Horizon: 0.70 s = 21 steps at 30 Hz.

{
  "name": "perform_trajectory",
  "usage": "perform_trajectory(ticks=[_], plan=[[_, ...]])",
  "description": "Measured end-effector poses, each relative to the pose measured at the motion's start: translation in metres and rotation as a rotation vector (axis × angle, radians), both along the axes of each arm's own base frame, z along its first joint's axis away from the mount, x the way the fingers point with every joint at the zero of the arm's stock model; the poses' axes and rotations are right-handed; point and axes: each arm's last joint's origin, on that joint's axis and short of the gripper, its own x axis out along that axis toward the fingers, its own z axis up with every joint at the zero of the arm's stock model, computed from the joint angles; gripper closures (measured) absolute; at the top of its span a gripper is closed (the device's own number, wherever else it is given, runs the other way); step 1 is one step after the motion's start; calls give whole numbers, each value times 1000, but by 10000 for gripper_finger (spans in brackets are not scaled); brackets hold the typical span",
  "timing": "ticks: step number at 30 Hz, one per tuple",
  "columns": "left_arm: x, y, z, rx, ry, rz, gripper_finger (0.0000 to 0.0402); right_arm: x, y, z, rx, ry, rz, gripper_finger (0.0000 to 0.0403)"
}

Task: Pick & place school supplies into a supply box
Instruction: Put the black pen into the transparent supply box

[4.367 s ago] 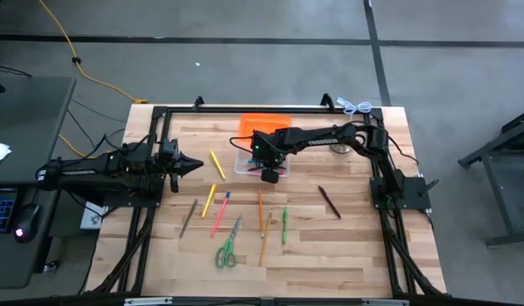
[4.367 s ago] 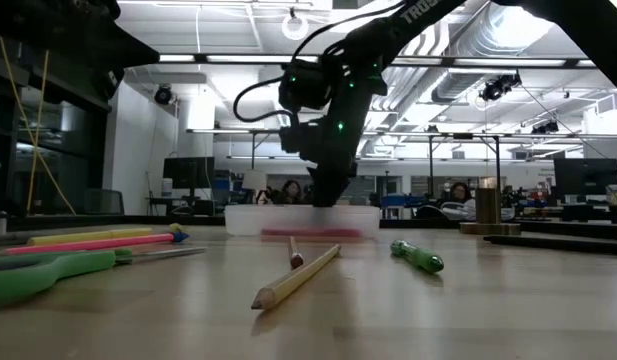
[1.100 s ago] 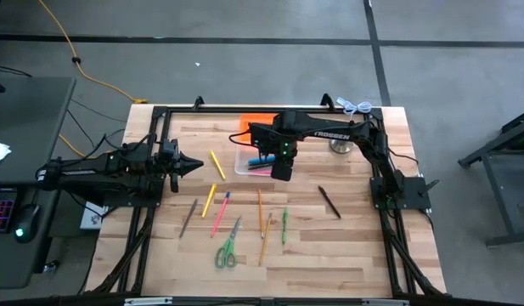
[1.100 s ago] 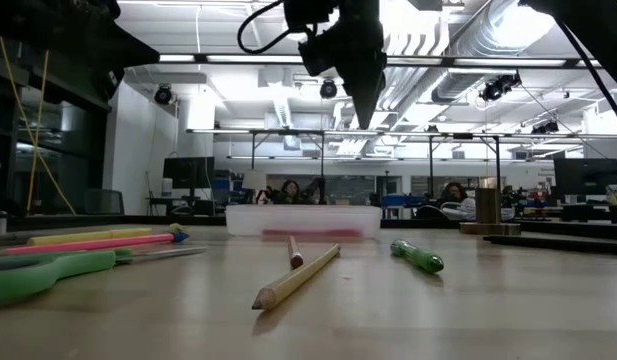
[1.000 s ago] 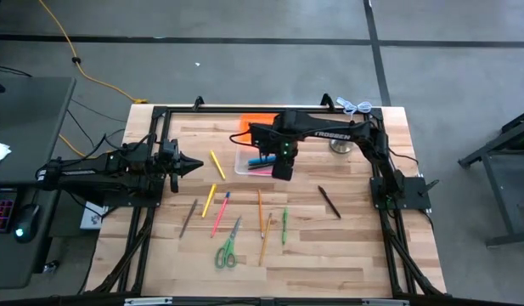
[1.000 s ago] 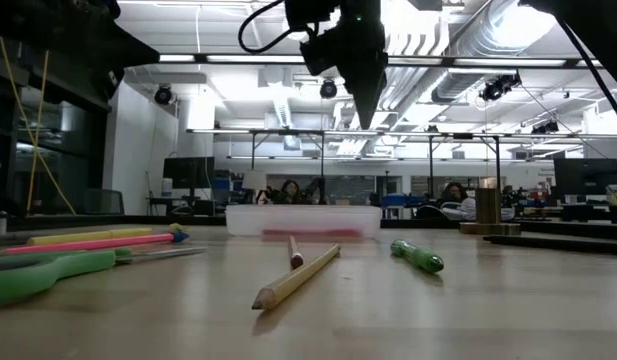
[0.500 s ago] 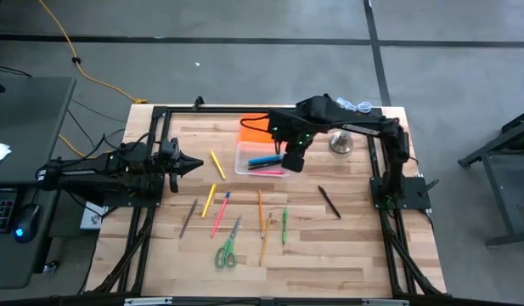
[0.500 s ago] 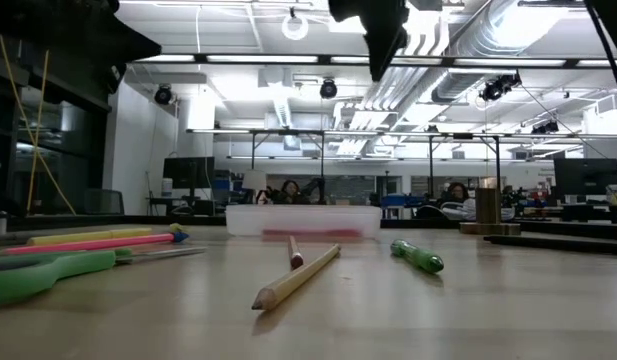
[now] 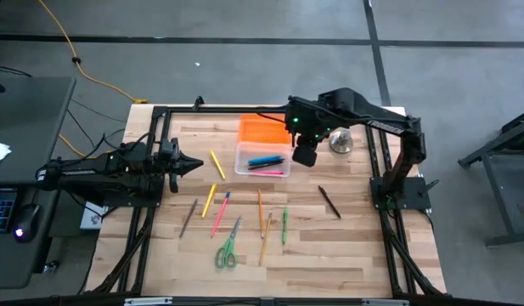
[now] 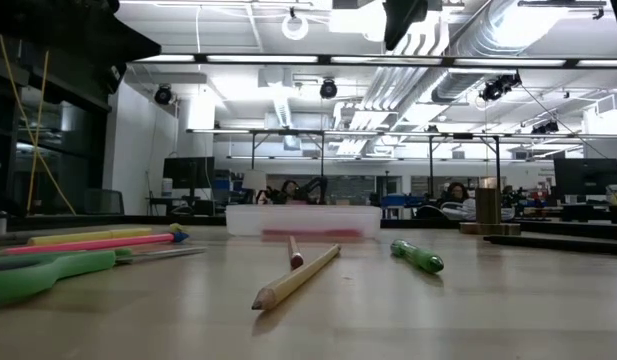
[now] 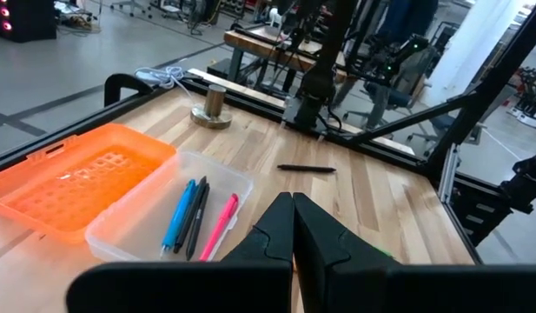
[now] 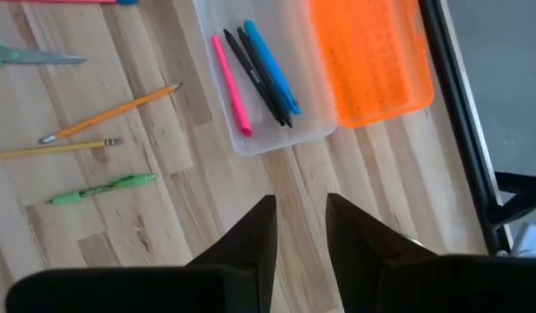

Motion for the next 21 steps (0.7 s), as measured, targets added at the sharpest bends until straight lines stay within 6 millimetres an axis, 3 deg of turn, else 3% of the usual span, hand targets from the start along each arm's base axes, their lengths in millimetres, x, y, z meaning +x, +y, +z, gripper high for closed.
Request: perform_trajectory(ticks=[10, 21], plan=[[0, 0, 0, 0, 0, 0, 369, -1, 0, -3, 2, 15, 0, 324], [0, 0, 0, 0, 0, 0, 369, -25, 9, -34, 37, 75, -63, 324]])
